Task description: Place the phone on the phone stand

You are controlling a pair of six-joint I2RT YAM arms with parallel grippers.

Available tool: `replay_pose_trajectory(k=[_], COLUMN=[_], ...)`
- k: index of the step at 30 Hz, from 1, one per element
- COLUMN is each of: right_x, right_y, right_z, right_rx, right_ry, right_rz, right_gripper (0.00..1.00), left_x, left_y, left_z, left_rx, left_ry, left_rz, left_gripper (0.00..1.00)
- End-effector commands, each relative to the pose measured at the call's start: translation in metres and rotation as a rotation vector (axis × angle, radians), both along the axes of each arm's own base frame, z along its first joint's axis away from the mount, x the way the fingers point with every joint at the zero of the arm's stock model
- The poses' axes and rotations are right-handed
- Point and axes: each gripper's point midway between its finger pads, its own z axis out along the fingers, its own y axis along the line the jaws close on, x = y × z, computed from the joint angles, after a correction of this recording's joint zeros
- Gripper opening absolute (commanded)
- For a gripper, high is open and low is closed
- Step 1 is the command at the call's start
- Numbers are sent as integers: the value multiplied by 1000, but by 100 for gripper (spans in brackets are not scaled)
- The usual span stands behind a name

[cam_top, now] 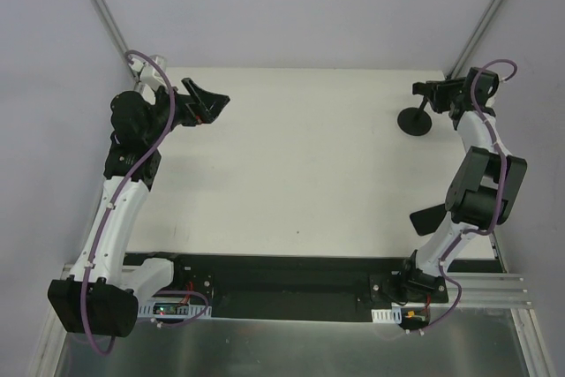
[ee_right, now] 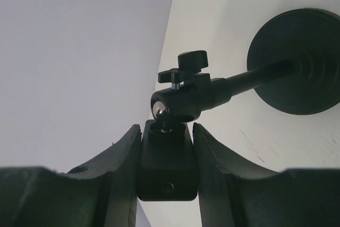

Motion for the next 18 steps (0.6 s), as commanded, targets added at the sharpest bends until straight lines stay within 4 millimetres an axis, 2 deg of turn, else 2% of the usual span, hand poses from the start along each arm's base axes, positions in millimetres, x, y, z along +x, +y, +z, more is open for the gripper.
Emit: replay_pose_trajectory(k=[1,2,3,5,6,8,9,11,12,14,15,17,18], right_x=[-24,-42,-51,-77,-90,-112,-127,-142,-157,-167,-179,-183,-194], right_y=[68,83,111,146,181,212,245,274,302,327,350,370,387], right_z=[87,95,100,105,105,116,108,109,103,98,96,88,86], right_rx=[3,-34,-47,-66,-88,-131,-136,-138,-117,-105,-97,-77,-54], right_ry=[-207,-229,-248,-277,-291,-331,-326,-350,-346,-360,-370,-384,-393], right_rz=[252,294,358,450,533,591,669,725,790,841,896,937,990], right_gripper=[1,1,1,1,1,1,1,1,1,1,1,1,1], left_x=[-11,-12,-12,-13,-14,-12,-11,-9,-8,-9,-8,-10,-9], left_y=[2,3,4,6,6,7,8,10,11,13,15,18,20], left_z=[29,29,30,31,32,29,29,26,25,24,24,25,25], left_rx=[8,13,16,21,22,25,28,34,37,47,50,60,64], left_ry=[-116,-123,-129,-135,-136,-132,-132,-124,-122,-126,-129,-139,-143], left_rz=[-4,4,10,20,20,26,30,48,53,63,79,94,108], left_gripper=[96,97,97,98,97,97,97,97,97,97,97,98,98])
